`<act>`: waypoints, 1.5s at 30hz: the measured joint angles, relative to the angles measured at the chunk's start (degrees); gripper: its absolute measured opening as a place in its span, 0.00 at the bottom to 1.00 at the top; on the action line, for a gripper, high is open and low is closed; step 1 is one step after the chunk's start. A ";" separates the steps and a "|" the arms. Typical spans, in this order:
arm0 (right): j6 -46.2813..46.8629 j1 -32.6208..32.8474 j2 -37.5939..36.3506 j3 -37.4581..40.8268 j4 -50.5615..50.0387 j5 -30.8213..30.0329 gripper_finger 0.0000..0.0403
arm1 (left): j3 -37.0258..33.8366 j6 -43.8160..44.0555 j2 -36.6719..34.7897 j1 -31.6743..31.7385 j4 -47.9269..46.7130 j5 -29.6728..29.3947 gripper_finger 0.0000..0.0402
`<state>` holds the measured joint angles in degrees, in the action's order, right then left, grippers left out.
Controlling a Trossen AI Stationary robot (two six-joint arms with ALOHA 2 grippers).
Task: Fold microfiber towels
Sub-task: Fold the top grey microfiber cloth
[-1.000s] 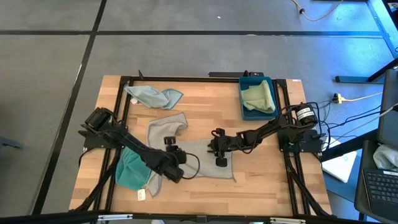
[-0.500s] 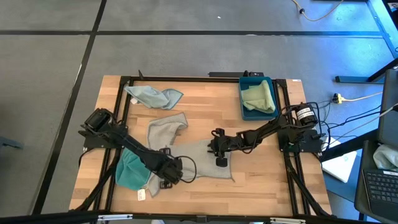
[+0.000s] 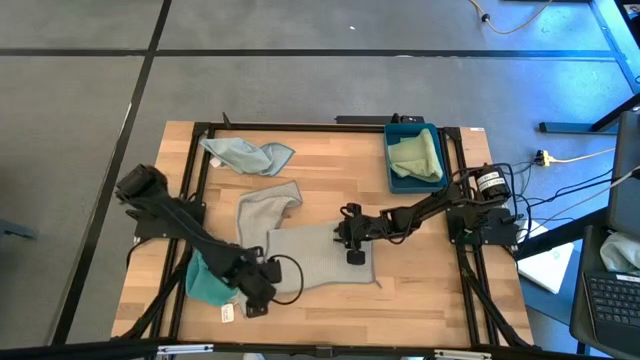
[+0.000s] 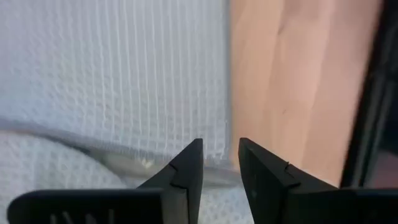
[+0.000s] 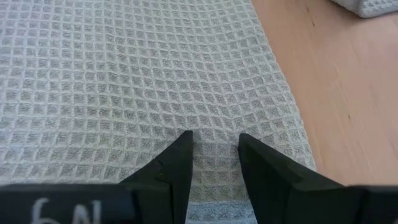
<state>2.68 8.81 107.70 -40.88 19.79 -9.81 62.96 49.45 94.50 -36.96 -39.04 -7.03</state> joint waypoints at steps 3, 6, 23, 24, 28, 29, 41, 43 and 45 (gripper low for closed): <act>-0.04 -0.03 0.00 0.00 0.00 0.03 0.33 | 0.00 -0.32 -2.07 -1.43 0.41 -5.55 0.24; -0.04 -0.03 0.00 0.00 0.00 0.03 0.33 | 0.00 -1.90 -2.95 -2.17 0.53 -11.55 0.24; 3.73 0.25 -12.64 0.51 -15.79 -1.42 0.33 | 0.00 -12.69 1.67 8.04 -5.66 -30.37 0.24; 5.03 0.29 -13.26 0.37 -17.16 -0.27 0.33 | 0.00 -13.76 2.03 9.06 -4.76 -31.13 0.24; 9.66 1.45 -13.21 0.59 -23.64 6.49 0.33 | 0.00 -18.52 3.59 12.89 -1.38 -32.49 0.24; 10.53 1.94 -13.12 0.57 -23.51 7.73 0.33 | 0.00 -20.02 3.88 13.90 -0.52 -32.48 0.24; 11.98 8.01 -13.80 2.43 -22.03 1.30 0.33 | 0.00 -27.25 8.41 22.28 7.66 -32.50 0.24; 10.57 8.06 -14.56 2.06 -22.11 0.07 0.33 | 0.00 -28.95 8.44 23.03 8.76 -32.15 0.24; 9.62 7.97 -15.62 1.22 -21.33 -0.74 0.33 | 0.00 -30.10 8.43 23.65 9.24 -31.48 0.24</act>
<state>12.30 16.78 92.08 -39.66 -1.54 -10.56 62.96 19.35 102.94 -13.31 -29.80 -38.52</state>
